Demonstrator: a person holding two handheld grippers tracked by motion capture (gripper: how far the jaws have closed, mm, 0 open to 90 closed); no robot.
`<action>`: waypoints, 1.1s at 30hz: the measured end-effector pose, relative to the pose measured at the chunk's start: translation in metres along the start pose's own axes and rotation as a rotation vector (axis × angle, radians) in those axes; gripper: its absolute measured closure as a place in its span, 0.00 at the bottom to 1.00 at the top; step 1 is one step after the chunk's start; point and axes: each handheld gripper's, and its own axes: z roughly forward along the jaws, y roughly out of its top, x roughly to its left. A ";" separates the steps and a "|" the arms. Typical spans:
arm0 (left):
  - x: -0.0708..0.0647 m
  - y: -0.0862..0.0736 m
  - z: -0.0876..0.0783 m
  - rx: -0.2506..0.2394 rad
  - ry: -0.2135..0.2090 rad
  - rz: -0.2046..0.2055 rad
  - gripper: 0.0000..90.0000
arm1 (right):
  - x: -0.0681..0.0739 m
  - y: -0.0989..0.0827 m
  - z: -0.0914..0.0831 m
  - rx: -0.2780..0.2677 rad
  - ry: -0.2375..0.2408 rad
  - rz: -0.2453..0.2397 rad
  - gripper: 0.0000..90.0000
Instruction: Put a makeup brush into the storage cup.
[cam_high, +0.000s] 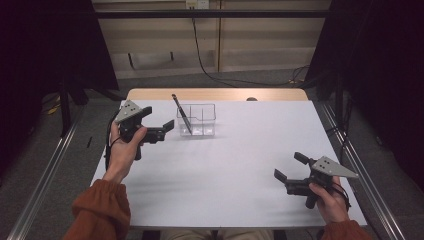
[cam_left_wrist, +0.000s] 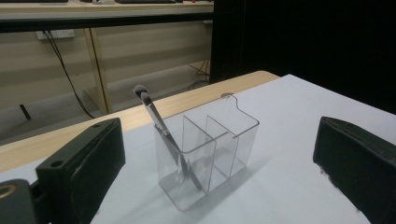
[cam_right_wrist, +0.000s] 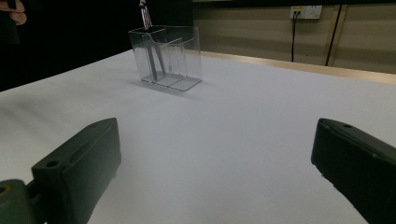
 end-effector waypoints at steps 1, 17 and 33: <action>-0.001 -0.002 -0.002 0.002 0.002 -0.002 0.02 | 0.000 0.000 0.000 0.000 0.000 0.000 0.01; -0.015 -0.024 -0.037 -0.002 0.001 0.012 0.02 | 0.000 0.000 0.000 0.002 -0.001 -0.009 0.01; -0.024 -0.055 -0.065 0.028 0.005 0.019 0.02 | 0.001 0.000 0.000 0.006 0.001 -0.012 0.01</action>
